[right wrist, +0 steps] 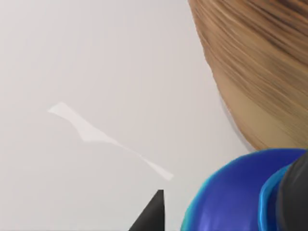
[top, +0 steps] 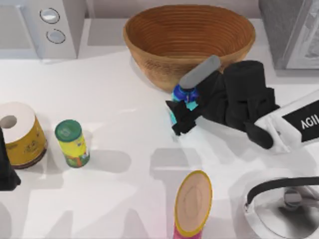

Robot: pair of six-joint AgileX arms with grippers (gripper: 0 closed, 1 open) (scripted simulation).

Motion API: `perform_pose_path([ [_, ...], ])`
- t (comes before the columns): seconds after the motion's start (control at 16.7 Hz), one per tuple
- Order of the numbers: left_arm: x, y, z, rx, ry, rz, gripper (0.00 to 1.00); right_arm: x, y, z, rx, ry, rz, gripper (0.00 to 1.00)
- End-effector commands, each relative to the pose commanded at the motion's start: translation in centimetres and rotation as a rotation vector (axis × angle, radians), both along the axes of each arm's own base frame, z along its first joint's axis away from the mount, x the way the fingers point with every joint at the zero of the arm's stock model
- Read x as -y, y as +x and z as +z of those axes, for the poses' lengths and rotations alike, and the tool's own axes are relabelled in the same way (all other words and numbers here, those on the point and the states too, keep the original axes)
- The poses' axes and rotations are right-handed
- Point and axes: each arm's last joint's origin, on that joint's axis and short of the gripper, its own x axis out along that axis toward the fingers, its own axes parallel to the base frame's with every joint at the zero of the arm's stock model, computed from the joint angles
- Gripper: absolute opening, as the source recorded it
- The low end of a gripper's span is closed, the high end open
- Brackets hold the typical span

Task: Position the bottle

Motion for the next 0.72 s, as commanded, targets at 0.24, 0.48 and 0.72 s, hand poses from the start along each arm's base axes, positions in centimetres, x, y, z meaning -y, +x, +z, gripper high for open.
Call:
perform_pose_path([
  [0.24,0.0,0.0,0.0,0.000,0.000,0.000,1.00,0.9,0.3,0.8,0.029,0.003,-0.037,0.00],
  [0.48,0.0,0.0,0.0,0.000,0.000,0.000,1.00,7.0,-0.2,2.7,0.025,-0.021,-0.226,0.00],
  [0.72,0.0,0.0,0.0,0.000,0.000,0.000,1.00,16.8,-3.4,5.7,0.031,-0.023,-0.558,0.00],
])
